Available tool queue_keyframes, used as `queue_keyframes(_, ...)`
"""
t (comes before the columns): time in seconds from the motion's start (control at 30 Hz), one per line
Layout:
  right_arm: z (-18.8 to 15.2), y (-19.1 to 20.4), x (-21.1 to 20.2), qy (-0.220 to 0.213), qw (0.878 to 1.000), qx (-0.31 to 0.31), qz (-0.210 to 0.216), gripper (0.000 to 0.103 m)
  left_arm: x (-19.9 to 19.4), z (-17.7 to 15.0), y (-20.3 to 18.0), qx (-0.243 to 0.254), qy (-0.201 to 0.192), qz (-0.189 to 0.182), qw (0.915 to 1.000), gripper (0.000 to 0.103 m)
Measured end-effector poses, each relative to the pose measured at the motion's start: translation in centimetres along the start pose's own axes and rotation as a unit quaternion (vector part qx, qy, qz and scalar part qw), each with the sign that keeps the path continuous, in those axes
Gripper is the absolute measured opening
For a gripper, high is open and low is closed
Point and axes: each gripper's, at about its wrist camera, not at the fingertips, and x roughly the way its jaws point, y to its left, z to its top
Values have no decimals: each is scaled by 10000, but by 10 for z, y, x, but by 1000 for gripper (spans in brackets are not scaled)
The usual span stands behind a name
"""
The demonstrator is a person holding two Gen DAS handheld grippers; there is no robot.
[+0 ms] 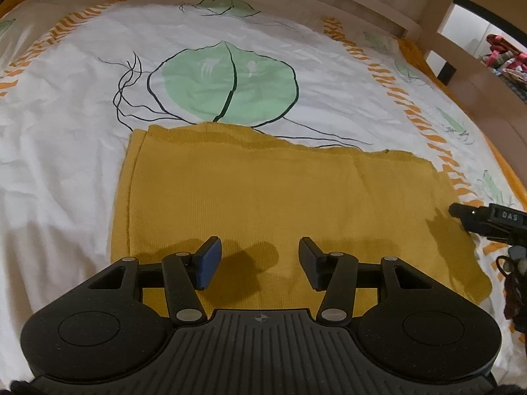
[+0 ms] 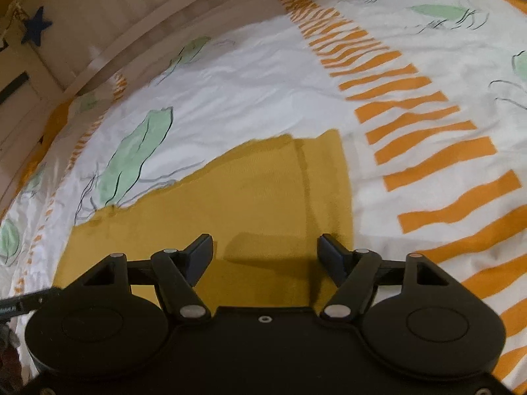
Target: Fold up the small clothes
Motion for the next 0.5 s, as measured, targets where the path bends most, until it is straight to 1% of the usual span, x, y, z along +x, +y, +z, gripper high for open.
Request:
queue_keyframes(0.1, -1, -4, -1, -47, 10000, 11, -62, 74, 0, 0, 1, -32, 13, -8, 10000, 51)
queue_keyframes(0.33, -3, -3, 3, 8, 10000, -28, -57, 74, 2, 0, 2, -68, 64, 20, 10000, 55)
queue_keyframes(0.5, -3, -2, -3, -131, 9999, 9, -79, 74, 3, -1, 3, -109, 114, 53, 9999, 55)
